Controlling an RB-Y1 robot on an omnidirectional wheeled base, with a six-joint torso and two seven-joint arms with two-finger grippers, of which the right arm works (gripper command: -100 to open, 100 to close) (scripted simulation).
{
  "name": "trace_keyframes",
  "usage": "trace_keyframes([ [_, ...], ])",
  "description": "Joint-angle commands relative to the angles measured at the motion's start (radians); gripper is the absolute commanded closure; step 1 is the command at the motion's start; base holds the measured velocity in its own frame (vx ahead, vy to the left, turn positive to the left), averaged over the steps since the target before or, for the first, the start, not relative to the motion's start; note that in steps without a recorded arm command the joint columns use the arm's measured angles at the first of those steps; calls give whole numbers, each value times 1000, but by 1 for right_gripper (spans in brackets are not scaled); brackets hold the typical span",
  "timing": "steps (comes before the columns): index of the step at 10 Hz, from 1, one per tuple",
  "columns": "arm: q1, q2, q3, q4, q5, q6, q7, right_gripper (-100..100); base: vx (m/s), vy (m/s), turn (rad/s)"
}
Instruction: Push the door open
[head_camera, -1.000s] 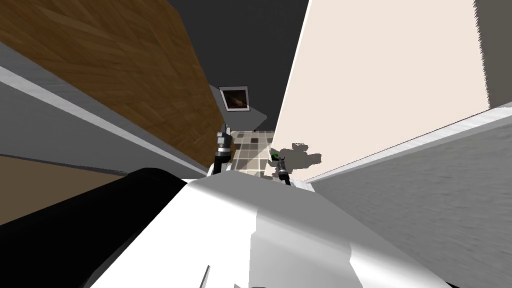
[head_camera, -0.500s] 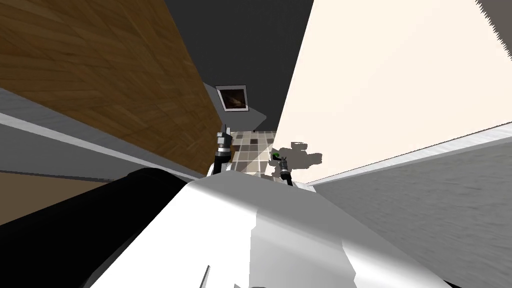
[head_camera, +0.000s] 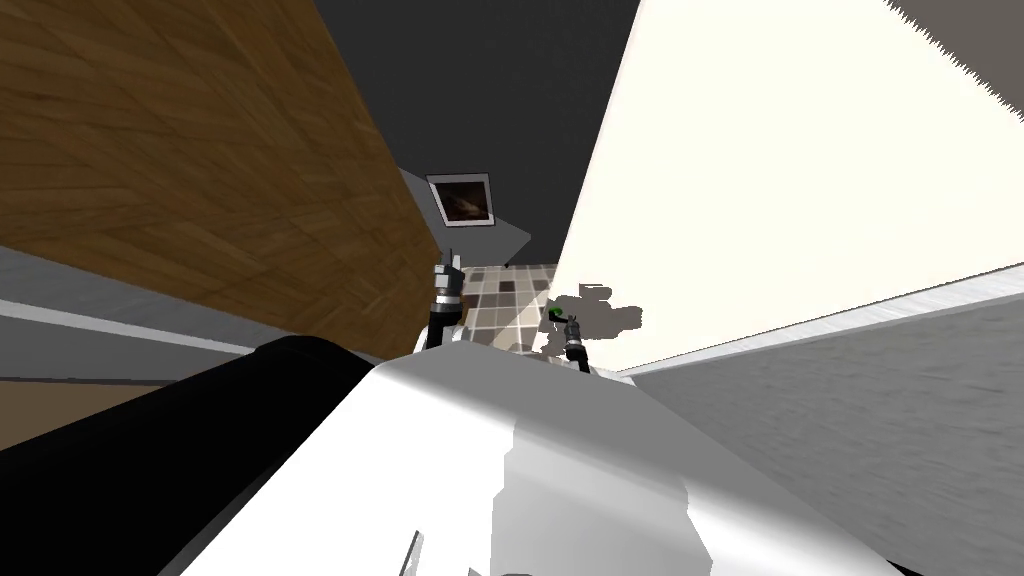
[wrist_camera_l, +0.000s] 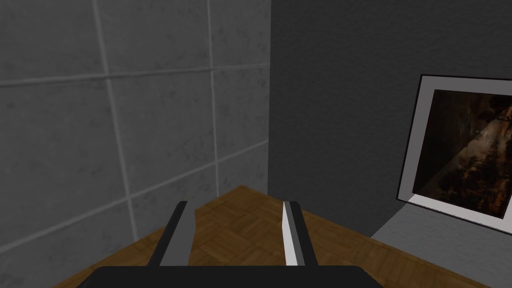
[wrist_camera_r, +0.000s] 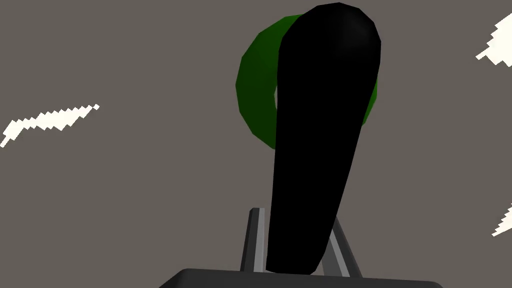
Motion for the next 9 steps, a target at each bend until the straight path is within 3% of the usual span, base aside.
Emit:
trace_keyframes([
  [1,-6,-11,-29,-2,-13,-7,7,100,154,106,-61],
  [3,-7,-9,-56,1,-26,-8,15,100,181,125,-85],
  [5,-7,-9,-56,1,-26,-8,15,100,90,62,-27],
  [9,-11,7,-111,7,-52,-10,29,100,166,115,-83],
])
